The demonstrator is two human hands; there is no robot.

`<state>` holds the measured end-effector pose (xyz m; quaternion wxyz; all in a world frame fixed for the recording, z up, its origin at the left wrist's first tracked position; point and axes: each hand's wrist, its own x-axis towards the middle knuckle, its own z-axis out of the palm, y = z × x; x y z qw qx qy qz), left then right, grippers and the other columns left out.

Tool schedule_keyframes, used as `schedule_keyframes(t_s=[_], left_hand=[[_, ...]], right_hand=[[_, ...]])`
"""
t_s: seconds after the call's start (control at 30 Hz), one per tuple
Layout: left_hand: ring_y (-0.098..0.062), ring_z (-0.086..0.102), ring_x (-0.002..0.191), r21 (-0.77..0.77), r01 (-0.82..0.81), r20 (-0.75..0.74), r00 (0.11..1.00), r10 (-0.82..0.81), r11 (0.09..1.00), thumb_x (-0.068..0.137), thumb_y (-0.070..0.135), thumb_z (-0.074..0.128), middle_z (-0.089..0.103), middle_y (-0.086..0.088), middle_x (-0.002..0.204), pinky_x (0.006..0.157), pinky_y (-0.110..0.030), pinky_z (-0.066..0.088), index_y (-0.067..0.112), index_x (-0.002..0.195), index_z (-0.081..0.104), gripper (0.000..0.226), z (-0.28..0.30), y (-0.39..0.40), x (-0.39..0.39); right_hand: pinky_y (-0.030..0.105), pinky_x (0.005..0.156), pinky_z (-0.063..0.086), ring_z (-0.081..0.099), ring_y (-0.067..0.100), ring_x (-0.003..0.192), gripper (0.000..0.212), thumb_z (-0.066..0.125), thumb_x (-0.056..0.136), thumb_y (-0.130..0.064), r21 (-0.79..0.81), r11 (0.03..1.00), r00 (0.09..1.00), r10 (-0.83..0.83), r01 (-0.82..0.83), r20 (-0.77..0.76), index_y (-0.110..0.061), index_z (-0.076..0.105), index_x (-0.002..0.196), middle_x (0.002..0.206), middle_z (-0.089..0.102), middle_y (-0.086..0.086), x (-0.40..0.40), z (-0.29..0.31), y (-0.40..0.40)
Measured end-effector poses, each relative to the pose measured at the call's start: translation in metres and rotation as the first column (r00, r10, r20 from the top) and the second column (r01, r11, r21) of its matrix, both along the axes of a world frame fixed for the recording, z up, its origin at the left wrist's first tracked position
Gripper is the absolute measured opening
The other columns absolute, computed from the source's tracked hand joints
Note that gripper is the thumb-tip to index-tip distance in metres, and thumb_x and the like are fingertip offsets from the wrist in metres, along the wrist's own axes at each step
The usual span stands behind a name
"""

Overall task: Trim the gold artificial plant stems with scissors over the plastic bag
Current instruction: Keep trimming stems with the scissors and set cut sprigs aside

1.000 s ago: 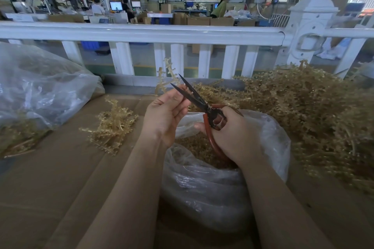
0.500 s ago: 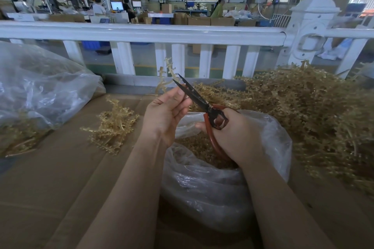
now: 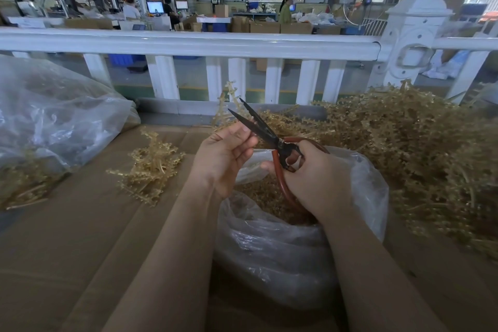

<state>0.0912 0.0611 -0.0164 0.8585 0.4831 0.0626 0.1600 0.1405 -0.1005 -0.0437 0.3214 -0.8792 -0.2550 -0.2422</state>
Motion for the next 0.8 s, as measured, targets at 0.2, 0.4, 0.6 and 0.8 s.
schedule_keyframes(t_s=[0.2,0.4,0.6,0.8], left_hand=[[-0.004,0.065,0.067,0.007,0.009,-0.007,1.000,-0.009,1.000,0.073,0.020,0.070,0.071,0.004,0.074,0.064,-0.015,0.053,0.014,0.091,0.072,0.019,0.0005,0.0002,0.0003],[-0.005,0.063,0.067,0.017,0.014,0.004,1.000,-0.014,1.000,0.075,0.020,0.069,0.069,0.004,0.073,0.065,-0.015,0.052,0.011,0.095,0.070,0.022,0.0003,0.0002,0.0000],[-0.005,0.064,0.067,-0.019,0.012,-0.019,1.000,-0.012,1.000,0.090,0.012,0.063,0.071,0.005,0.075,0.062,-0.015,0.053,0.015,0.088,0.071,0.009,0.0024,-0.0009,0.0010],[-0.005,0.064,0.066,0.013,-0.001,-0.004,1.000,0.001,1.000,0.074,0.020,0.070,0.071,0.003,0.075,0.063,-0.015,0.053,0.014,0.093,0.072,0.020,0.0027,-0.0024,0.0012]], right_hand=[[0.034,0.066,0.055,0.061,0.010,0.070,0.078,0.039,0.066,-0.093,0.011,1.000,1.000,-0.004,0.004,-0.014,-0.021,0.064,0.083,0.072,0.064,-0.010,0.0012,-0.0010,-0.0002],[0.033,0.062,0.054,0.057,0.008,0.065,0.078,0.036,0.065,-0.094,0.023,1.000,1.000,0.006,-0.005,-0.011,-0.022,0.061,0.079,0.067,0.060,-0.011,0.0020,-0.0012,-0.0005],[0.036,0.063,0.054,0.057,0.010,0.065,0.074,0.041,0.064,-0.093,0.043,0.999,0.999,0.019,-0.017,-0.040,-0.022,0.056,0.074,0.066,0.058,-0.010,0.0037,-0.0028,0.0004],[0.031,0.062,0.053,0.057,0.005,0.064,0.067,0.050,0.066,-0.089,0.056,0.998,0.999,0.023,-0.021,-0.041,-0.023,0.058,0.074,0.065,0.058,-0.012,0.0025,-0.0026,0.0000]])
